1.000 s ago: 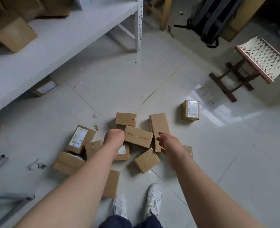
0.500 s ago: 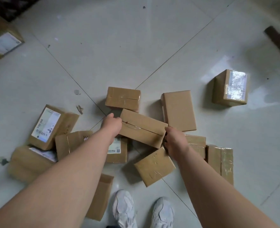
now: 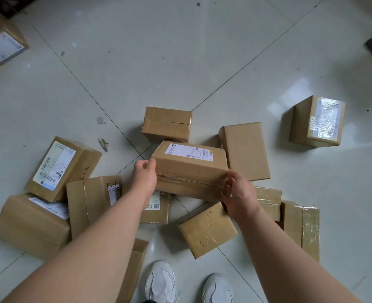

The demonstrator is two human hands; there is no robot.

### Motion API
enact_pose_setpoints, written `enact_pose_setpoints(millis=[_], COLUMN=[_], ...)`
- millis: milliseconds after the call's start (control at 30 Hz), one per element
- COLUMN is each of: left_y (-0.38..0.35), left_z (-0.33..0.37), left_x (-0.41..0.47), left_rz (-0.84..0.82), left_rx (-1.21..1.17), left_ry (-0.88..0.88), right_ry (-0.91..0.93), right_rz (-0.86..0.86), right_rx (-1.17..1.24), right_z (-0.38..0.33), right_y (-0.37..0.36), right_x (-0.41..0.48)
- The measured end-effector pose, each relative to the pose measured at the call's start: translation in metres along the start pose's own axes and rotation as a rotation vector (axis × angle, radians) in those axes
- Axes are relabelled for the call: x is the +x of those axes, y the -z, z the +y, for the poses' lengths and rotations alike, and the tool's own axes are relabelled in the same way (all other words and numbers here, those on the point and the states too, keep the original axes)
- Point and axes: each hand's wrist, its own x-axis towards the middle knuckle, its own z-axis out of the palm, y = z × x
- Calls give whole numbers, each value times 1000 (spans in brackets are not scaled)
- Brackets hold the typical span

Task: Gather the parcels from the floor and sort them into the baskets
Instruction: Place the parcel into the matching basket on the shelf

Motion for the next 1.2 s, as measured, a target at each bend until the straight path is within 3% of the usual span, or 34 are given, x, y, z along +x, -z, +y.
enact_pose_setpoints(millis=[133,400,533,733,900,1200], left_y=[-4,-18,-11,6,19,12], left_z=[-1,-1,-2,11,-10,-25], left_x=[8,35,48,63,70,67], left_rz=[55,322,358,253,195,65], left_rx=[-142,-137,-89,-115,-127,-285], left_ry=[-29,-210,-306,-326,-292,-246], right_ry=[63,325,412,405,413,378], right_rz=[-36,-240,-296,-320,-365,-340], right_rx=[-35,-146,-162,-120,-287,-359], right_z=[-2,-10,-11,-12,-6,-1], right_y=[-8,-28,-30,-35,-40,-52], right_x=[6,39,49,56,56,66])
